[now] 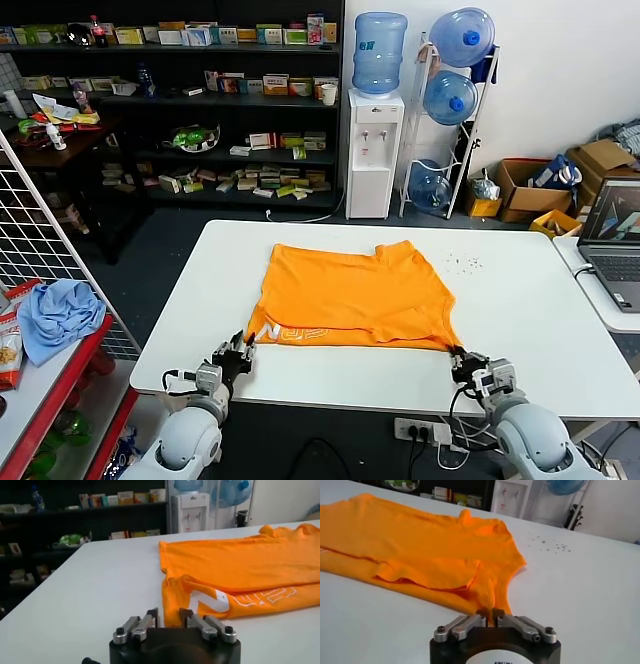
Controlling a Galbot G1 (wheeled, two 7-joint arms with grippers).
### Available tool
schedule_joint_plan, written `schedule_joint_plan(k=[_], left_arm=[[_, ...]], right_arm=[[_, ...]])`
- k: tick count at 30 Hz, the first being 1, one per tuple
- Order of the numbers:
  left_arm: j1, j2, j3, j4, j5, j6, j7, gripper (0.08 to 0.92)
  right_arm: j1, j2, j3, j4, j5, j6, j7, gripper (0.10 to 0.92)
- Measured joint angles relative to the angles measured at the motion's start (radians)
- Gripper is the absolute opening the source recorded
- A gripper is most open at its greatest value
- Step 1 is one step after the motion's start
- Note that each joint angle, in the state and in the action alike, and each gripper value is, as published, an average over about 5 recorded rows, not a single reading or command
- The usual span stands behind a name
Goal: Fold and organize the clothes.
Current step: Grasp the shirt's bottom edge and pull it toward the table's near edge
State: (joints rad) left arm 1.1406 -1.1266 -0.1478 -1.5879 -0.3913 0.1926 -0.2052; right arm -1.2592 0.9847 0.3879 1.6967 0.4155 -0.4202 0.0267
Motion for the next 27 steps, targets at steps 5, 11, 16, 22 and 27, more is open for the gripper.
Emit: schedule_joint_plan(k=[5, 11, 16, 22, 27], left_arm=[[0.010, 0.007, -0.004, -0.010, -0.011, 0.010, -0.002, 0.130], [0.031, 0.025, -0.005, -0.040, -0.024, 0.028, -0.009, 0.094], [0.054, 0.043, -0.004, -0.080, -0.029, 0.043, -0.015, 0.094], [0.095, 0.066, -0.003, -0.139, -0.030, 0.057, -0.023, 0.094], [0.139, 0.086, -0.004, -0.190, -0.028, 0.069, -0.026, 0.094]], right_arm=[[-0.009, -0.008, 0.009, 0.010, 0.004, -0.004, 0.005, 0.124], [-0.030, -0.026, 0.026, 0.034, 0.016, -0.014, 0.012, 0.124], [-0.061, -0.044, 0.044, 0.062, 0.024, -0.022, 0.020, 0.124], [-0.117, -0.056, 0.067, 0.109, 0.025, -0.036, 0.034, 0.124], [-0.177, -0.059, 0.084, 0.156, 0.021, -0.052, 0.049, 0.124]])
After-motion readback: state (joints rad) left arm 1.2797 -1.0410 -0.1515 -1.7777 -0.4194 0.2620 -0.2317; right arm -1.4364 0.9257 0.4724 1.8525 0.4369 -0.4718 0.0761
